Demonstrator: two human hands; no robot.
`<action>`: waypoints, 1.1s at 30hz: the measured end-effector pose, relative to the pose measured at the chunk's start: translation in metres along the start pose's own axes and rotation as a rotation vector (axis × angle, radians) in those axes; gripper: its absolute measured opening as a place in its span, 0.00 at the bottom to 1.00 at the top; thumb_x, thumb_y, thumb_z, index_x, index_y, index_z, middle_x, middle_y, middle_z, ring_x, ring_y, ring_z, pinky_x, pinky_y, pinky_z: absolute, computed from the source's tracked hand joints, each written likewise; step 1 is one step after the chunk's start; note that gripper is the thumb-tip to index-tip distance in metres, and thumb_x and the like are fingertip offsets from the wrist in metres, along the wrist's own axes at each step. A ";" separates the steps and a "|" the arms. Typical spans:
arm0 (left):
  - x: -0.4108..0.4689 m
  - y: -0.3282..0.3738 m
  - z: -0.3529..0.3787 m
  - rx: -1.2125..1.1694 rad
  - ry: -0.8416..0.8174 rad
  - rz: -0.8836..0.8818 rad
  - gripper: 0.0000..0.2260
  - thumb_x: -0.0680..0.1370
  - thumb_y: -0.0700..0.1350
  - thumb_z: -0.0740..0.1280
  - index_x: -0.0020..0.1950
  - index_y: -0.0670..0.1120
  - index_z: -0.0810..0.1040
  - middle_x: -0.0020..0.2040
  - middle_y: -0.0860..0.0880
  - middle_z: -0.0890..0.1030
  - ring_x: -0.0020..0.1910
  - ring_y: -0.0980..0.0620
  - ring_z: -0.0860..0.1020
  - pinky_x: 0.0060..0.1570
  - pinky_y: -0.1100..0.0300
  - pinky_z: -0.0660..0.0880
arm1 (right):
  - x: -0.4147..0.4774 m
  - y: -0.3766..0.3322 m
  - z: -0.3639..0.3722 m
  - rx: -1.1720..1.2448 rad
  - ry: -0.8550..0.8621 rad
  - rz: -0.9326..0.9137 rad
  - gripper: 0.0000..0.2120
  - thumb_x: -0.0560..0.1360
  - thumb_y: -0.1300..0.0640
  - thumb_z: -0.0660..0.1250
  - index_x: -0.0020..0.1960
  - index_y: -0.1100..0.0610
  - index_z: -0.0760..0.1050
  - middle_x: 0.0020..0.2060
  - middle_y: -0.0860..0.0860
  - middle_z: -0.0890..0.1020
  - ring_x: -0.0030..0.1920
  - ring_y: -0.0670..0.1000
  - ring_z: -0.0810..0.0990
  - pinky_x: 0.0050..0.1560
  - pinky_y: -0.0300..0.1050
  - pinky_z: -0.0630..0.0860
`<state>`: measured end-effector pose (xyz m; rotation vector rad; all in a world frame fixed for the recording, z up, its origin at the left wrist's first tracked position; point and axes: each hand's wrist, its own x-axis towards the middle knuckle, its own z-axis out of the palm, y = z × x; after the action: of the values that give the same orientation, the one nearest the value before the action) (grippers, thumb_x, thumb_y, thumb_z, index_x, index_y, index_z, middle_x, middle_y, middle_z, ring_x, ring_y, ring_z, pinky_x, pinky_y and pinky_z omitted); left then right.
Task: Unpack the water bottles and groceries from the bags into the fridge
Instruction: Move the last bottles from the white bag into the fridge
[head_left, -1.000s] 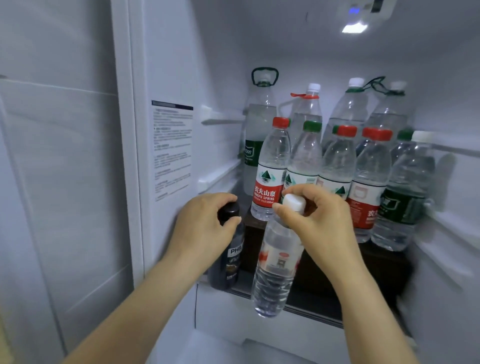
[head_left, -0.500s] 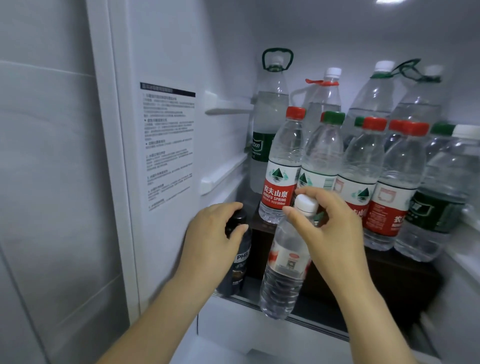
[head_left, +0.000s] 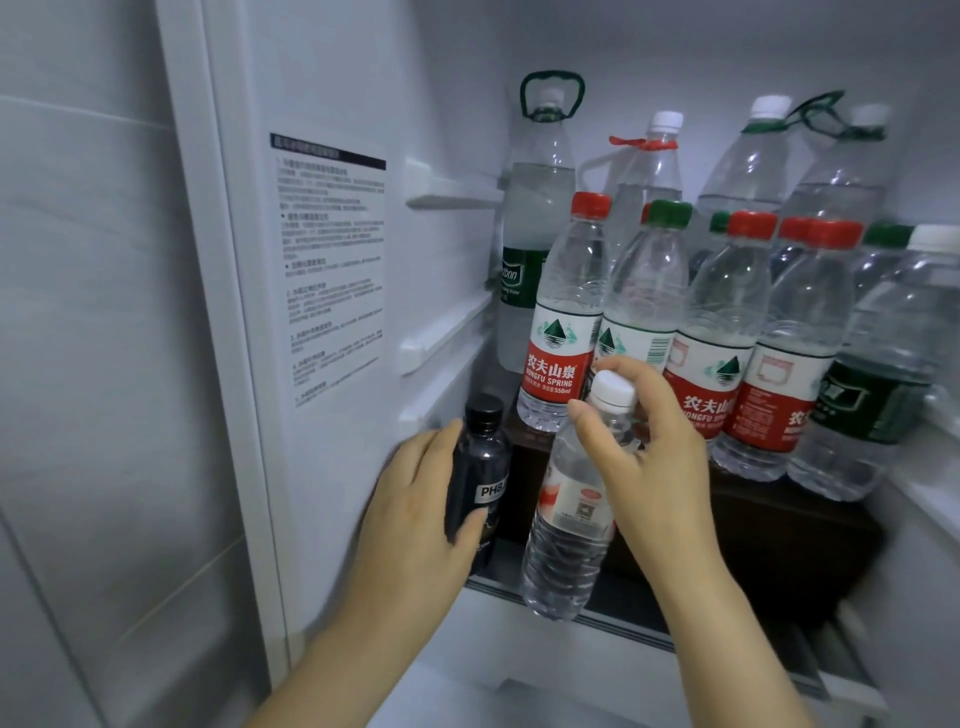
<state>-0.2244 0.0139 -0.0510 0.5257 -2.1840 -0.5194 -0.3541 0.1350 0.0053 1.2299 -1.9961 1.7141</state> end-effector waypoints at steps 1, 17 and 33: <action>-0.004 -0.002 0.000 -0.004 0.022 0.016 0.29 0.71 0.44 0.73 0.70 0.52 0.67 0.61 0.57 0.69 0.61 0.57 0.71 0.63 0.58 0.72 | -0.001 0.000 0.001 0.015 -0.011 0.006 0.14 0.75 0.54 0.69 0.57 0.42 0.72 0.48 0.36 0.78 0.50 0.36 0.78 0.47 0.28 0.75; -0.013 -0.013 0.026 -0.060 -0.095 0.005 0.20 0.72 0.42 0.71 0.63 0.50 0.74 0.52 0.55 0.65 0.51 0.56 0.73 0.54 0.58 0.75 | -0.004 0.001 0.005 0.041 -0.016 0.012 0.15 0.76 0.56 0.67 0.60 0.44 0.69 0.49 0.41 0.78 0.50 0.38 0.78 0.48 0.30 0.75; -0.009 -0.036 0.052 -0.092 -0.242 -0.155 0.27 0.74 0.46 0.70 0.72 0.50 0.66 0.57 0.54 0.63 0.46 0.56 0.72 0.56 0.64 0.73 | -0.002 0.002 0.007 0.063 -0.015 0.002 0.15 0.77 0.57 0.67 0.60 0.45 0.69 0.50 0.42 0.78 0.51 0.39 0.78 0.50 0.29 0.74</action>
<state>-0.2528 -0.0019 -0.1059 0.6118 -2.3451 -0.7984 -0.3517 0.1294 0.0001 1.2652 -1.9660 1.7863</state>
